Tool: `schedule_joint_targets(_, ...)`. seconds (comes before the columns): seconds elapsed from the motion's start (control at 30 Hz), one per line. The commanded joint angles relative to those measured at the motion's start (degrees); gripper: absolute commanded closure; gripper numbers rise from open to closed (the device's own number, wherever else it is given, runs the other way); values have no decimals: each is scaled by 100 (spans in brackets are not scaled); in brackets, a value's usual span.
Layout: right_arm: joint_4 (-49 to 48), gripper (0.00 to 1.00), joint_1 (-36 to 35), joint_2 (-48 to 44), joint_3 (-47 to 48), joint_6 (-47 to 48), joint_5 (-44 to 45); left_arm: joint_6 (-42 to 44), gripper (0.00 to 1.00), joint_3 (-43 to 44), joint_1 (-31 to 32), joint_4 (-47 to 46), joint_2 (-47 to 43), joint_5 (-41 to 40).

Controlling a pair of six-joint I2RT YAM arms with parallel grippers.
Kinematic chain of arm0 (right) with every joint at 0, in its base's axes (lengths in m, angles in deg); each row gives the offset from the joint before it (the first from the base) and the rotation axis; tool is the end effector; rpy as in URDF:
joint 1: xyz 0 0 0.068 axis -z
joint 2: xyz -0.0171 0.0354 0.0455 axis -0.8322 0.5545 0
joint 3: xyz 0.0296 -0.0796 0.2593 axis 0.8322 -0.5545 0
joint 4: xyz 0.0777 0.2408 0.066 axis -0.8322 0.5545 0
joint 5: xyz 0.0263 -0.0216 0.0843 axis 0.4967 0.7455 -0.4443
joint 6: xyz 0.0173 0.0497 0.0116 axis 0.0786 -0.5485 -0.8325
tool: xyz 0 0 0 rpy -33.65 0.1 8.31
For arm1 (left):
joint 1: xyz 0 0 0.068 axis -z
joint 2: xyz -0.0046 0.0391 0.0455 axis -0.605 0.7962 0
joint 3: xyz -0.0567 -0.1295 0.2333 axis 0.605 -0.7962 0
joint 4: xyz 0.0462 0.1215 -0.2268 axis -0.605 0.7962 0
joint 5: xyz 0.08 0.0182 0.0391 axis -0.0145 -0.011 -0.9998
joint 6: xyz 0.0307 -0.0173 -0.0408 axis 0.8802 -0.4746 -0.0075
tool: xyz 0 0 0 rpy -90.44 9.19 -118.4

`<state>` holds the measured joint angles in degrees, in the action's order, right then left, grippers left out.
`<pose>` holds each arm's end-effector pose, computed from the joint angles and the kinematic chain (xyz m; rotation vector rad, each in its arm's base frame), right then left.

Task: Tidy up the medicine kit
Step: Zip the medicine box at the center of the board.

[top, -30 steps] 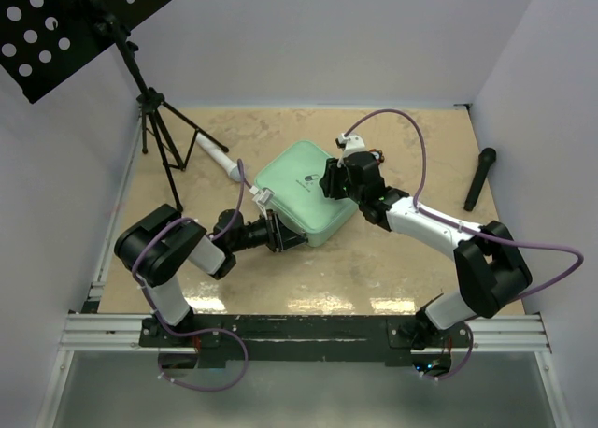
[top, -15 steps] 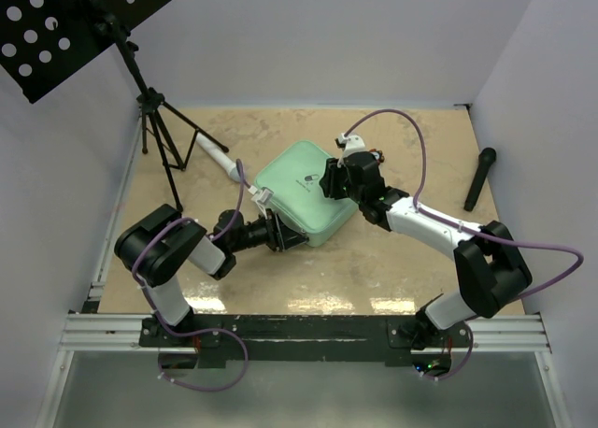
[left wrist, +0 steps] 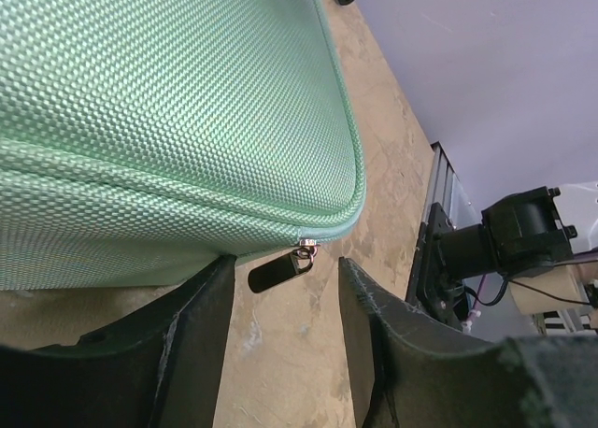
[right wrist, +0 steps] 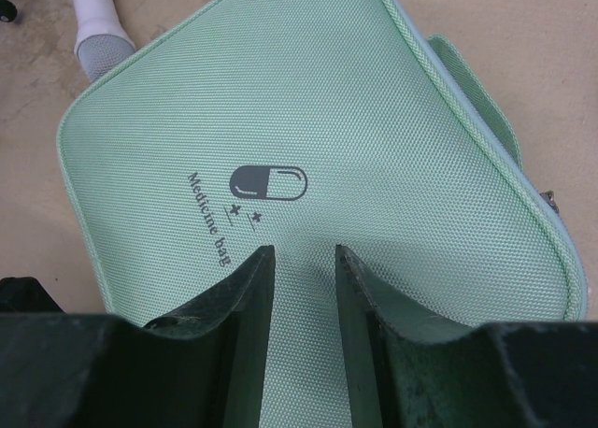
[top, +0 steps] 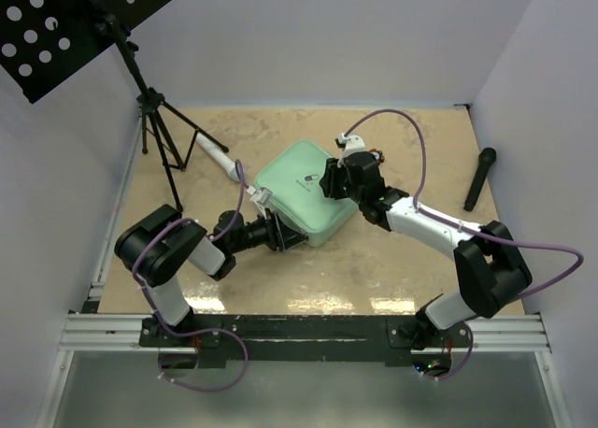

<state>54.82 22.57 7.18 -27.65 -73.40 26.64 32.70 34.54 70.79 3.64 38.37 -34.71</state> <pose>0.2834 0.1858 0.2441 -0.1865 2.0523 0.5050 0.2118 -0.1624 0.1239 0.2225 1.9327 -1.4538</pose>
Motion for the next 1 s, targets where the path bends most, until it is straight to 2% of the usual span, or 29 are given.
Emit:
schedule_joint_targets(0.0, -227, 63, -34, 1, -6, 85, 32, 304, 48, -20, 10, -3558, -91, -229)
schedule_joint_targets(0.17, -227, 64, -26, 10, 11, 85, 23, 400, 54, 15, 36, -3558, -82, -193)
schedule_joint_targets(0.47, -236, 64, -34, 18, -6, 76, 23, 760, 52, -46, 98, -3470, -152, -448)
schedule_joint_targets(0.97, -236, 64, -34, 36, -6, 85, 15, 796, 67, -28, 115, -3549, -100, -615)
